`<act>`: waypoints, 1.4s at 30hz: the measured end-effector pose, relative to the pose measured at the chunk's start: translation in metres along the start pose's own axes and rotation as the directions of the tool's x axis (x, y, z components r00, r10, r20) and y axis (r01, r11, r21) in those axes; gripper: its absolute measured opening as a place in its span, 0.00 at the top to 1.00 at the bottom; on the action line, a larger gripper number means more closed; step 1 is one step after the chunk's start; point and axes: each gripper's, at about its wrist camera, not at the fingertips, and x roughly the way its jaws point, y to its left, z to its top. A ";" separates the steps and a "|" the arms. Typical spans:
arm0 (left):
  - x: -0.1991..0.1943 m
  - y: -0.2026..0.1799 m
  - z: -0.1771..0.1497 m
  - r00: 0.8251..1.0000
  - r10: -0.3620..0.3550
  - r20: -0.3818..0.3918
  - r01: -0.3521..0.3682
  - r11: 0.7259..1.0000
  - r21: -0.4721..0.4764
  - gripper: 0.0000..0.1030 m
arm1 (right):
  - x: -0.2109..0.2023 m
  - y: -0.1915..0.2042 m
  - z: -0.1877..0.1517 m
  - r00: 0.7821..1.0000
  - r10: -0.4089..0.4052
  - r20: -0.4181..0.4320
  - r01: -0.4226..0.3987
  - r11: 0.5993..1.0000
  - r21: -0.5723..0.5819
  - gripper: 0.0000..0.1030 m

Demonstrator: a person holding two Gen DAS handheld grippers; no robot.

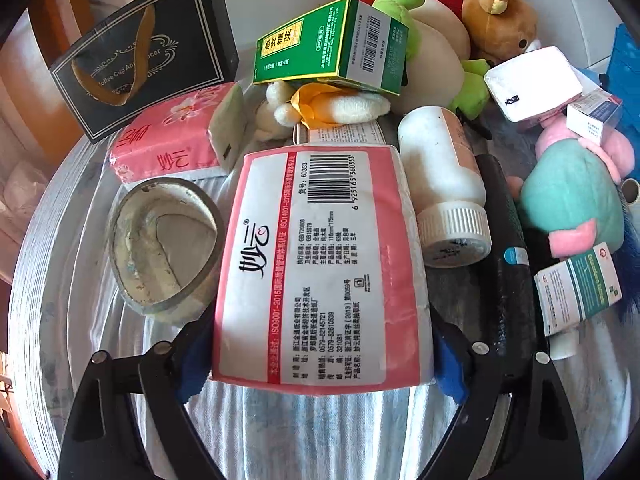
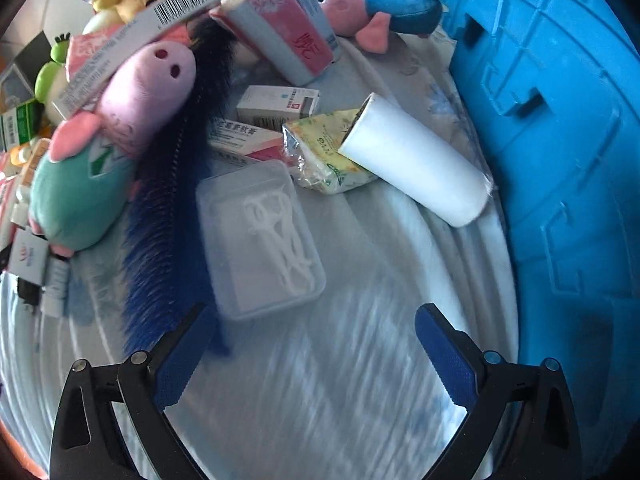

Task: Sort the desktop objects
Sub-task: 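Grasp the pink-and-white tissue pack with the left tool while the right tool grasps the clear floss box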

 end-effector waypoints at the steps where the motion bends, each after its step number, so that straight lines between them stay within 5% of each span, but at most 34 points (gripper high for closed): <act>1: -0.001 0.001 -0.002 1.000 -0.003 0.001 0.003 1.000 -0.001 0.13 | 0.005 0.002 0.002 1.000 0.000 -0.006 -0.001 1.000 -0.016 0.03; 7: -0.004 0.001 -0.008 1.000 -0.006 -0.003 0.006 1.000 0.000 0.13 | 0.023 0.013 0.014 1.000 0.018 0.000 -0.018 0.998 -0.066 0.16; 9: -0.004 0.002 -0.006 1.000 -0.005 -0.001 0.005 1.000 -0.002 0.13 | 0.026 0.018 0.021 1.000 0.031 0.004 -0.030 0.996 -0.083 0.28; 17: -0.012 0.004 -0.010 1.000 -0.012 -0.004 0.012 1.000 -0.019 0.15 | 0.025 0.023 0.030 0.996 0.088 -0.012 -0.088 0.993 -0.084 0.42; 42: -0.101 0.013 -0.031 0.999 0.007 0.045 -0.004 0.998 -0.057 0.16 | -0.086 0.019 -0.059 0.984 0.180 0.008 -0.179 0.983 -0.047 0.42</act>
